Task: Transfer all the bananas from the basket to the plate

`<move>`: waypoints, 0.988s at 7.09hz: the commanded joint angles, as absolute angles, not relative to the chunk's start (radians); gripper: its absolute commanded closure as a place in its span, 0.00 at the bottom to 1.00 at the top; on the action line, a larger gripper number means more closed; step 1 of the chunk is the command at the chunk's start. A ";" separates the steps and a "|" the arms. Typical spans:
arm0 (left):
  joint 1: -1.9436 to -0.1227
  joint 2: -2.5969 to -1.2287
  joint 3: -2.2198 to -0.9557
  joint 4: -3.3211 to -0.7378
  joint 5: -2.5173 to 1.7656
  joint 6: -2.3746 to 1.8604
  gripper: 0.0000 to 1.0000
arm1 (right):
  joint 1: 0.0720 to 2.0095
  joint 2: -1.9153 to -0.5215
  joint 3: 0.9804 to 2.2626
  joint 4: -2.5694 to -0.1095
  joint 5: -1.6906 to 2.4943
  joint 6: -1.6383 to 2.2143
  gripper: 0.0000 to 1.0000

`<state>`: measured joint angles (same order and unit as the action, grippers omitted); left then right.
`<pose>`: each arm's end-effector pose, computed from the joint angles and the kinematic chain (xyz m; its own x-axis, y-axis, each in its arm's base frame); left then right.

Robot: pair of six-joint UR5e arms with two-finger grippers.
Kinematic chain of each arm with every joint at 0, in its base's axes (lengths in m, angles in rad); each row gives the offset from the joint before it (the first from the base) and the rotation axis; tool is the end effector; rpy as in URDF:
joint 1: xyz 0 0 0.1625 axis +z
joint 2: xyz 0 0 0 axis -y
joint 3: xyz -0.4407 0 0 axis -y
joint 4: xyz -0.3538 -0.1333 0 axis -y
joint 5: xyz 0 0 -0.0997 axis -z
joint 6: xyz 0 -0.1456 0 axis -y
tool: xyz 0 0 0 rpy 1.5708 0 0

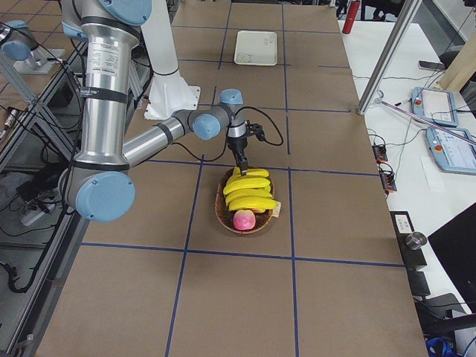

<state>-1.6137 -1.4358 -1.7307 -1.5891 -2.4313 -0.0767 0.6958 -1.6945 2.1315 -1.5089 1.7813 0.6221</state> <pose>-0.0400 -0.3967 0.6809 0.6477 -0.0717 -0.7585 0.0928 0.9956 -0.0150 -0.2578 -0.3494 0.5274 0.8398 -0.3340 0.4279 0.2271 0.9322 0.2819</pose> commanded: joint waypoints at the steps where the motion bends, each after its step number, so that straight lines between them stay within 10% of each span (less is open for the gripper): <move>1: -1.614 -1.436 -1.729 -1.588 -2.431 -0.078 0.00 | 0.693 -1.695 2.117 -1.508 1.781 0.621 0.36; 7: -1.614 -1.437 -1.729 -1.589 -2.431 -0.078 0.00 | 0.695 -1.686 2.109 -1.529 1.782 0.621 0.49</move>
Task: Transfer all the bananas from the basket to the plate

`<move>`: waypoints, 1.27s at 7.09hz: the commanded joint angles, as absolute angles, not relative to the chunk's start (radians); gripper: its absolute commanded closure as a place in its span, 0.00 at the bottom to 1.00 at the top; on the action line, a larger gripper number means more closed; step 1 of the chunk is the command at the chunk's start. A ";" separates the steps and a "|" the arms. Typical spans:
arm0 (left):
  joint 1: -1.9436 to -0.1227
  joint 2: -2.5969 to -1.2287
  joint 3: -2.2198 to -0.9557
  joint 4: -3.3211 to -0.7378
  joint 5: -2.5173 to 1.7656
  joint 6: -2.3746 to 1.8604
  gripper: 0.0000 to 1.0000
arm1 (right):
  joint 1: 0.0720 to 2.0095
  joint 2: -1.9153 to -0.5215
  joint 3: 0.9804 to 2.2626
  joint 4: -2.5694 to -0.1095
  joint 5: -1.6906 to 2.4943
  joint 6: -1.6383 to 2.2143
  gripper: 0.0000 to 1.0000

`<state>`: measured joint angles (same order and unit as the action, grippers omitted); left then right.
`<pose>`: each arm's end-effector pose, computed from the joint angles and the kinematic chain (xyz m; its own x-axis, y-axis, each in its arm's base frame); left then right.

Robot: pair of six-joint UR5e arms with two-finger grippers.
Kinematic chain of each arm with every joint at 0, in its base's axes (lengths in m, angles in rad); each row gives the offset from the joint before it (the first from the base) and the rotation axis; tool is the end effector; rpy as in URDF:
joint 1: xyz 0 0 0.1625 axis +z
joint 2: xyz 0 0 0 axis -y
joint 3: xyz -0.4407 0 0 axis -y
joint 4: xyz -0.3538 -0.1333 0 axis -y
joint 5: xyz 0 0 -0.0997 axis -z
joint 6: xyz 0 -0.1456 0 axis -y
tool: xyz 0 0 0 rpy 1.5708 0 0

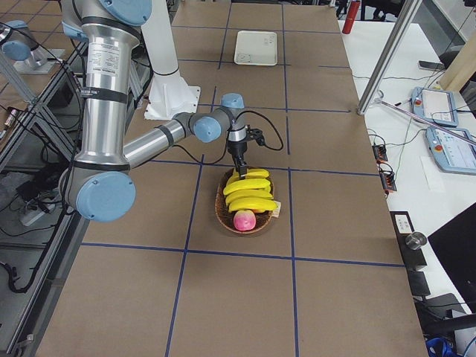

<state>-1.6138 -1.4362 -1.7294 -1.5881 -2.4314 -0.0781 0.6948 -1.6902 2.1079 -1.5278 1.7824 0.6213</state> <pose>-0.0400 -0.3967 0.6815 0.6474 -0.0746 -0.7585 0.0938 0.9954 -0.0179 -0.2595 -0.3500 0.5397 0.8512 -0.3255 0.4118 0.2369 0.9383 0.2520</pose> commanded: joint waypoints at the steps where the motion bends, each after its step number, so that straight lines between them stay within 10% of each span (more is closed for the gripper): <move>1: -1.614 -1.439 -1.729 -1.588 -2.431 -0.080 0.00 | 0.695 -1.684 2.109 -1.529 1.782 0.621 0.51; 9: -1.614 -1.442 -1.743 -1.588 -2.431 -0.084 0.00 | 0.695 -1.684 2.100 -1.539 1.782 0.614 0.51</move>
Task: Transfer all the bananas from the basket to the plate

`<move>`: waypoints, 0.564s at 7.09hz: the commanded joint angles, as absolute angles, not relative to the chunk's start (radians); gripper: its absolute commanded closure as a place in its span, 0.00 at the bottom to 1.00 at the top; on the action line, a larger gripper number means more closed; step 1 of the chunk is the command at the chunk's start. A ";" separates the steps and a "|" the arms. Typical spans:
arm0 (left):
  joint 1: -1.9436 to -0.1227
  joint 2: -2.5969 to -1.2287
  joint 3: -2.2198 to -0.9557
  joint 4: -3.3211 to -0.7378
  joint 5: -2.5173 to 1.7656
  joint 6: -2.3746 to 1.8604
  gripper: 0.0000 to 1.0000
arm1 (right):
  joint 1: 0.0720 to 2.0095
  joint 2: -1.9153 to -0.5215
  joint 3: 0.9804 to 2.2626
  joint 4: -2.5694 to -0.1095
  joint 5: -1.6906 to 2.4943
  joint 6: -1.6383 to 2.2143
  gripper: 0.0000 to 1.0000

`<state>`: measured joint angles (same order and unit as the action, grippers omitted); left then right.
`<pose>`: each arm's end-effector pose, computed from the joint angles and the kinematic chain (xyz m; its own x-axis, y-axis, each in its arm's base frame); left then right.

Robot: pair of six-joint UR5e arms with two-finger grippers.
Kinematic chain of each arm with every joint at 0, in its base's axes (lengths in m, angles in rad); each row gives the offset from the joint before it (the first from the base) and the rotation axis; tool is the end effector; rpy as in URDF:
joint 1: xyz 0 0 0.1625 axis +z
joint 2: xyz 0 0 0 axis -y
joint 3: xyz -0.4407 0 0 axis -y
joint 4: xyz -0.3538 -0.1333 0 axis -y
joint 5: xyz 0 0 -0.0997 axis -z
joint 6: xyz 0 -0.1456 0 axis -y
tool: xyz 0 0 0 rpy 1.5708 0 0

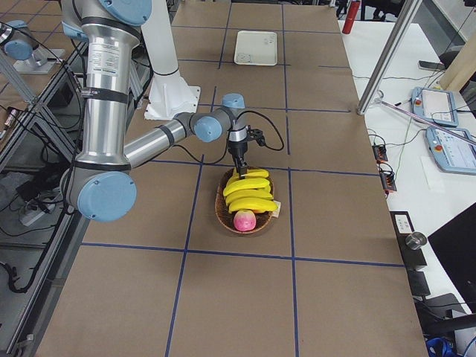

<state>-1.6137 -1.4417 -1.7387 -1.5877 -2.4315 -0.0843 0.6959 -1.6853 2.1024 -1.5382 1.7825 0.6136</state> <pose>-0.0401 -0.4003 0.6750 0.6472 -0.0698 -0.7591 0.0977 0.9952 -0.0083 -0.2602 -0.3511 0.5418 0.8531 -0.3289 0.4050 0.2446 0.9378 0.2464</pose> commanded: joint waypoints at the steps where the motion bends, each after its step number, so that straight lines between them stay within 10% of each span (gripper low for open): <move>1: -1.612 -1.443 -1.744 -1.588 -2.431 -0.086 0.00 | 0.699 -1.683 2.103 -1.537 1.784 0.614 0.75; 4: -1.614 -1.447 -1.743 -1.588 -2.431 -0.086 0.00 | 0.742 -1.683 2.132 -1.537 1.796 0.614 0.97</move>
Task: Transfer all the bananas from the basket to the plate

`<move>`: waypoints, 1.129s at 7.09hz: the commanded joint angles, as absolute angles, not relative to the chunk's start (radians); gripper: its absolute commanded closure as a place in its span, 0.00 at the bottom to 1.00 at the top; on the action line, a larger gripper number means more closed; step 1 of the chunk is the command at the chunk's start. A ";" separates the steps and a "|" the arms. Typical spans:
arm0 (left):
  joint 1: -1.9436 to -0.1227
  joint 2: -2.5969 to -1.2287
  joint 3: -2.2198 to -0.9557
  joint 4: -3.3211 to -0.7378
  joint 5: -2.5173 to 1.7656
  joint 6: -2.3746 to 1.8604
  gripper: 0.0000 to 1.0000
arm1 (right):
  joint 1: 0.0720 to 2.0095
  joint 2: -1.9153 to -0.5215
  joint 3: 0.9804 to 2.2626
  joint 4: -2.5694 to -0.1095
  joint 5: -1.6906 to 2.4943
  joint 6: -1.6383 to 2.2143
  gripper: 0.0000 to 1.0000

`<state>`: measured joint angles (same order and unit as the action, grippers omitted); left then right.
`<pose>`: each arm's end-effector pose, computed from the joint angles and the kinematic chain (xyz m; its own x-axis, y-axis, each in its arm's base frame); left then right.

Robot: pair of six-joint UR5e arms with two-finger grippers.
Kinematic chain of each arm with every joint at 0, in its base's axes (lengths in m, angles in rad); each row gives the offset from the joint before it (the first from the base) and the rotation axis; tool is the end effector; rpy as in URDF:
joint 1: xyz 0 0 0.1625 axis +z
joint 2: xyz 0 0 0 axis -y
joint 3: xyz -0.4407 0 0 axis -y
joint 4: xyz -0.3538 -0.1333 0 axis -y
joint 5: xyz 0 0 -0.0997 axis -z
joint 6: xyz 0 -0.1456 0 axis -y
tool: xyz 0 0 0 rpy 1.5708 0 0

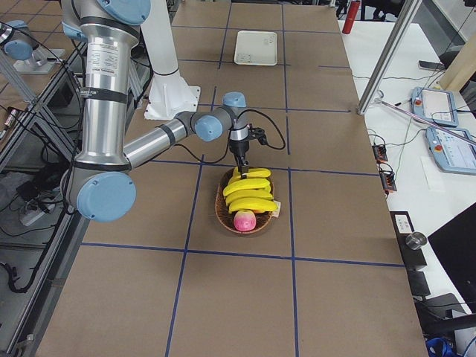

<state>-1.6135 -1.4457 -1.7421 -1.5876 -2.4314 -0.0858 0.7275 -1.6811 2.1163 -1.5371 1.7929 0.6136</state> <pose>-0.0401 -0.4026 0.6719 0.6474 -0.0657 -0.7593 0.0984 0.9951 -0.0021 -0.2504 -0.3585 0.5330 0.8532 -0.3081 0.4209 0.2140 0.9426 0.2563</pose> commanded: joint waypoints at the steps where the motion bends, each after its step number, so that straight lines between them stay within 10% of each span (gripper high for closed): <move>1: -1.614 -1.447 -1.741 -1.588 -2.431 -0.086 0.00 | 0.767 -1.687 2.153 -1.539 1.819 0.614 0.99; 8: -1.612 -1.447 -1.758 -1.614 -2.600 -0.084 0.00 | 1.068 -1.531 2.191 -1.475 2.396 0.649 0.98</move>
<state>-1.6135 -1.4464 -1.7504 -1.5950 -2.4973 -0.0856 1.0630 -1.5767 2.1942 -1.5087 2.3666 0.6275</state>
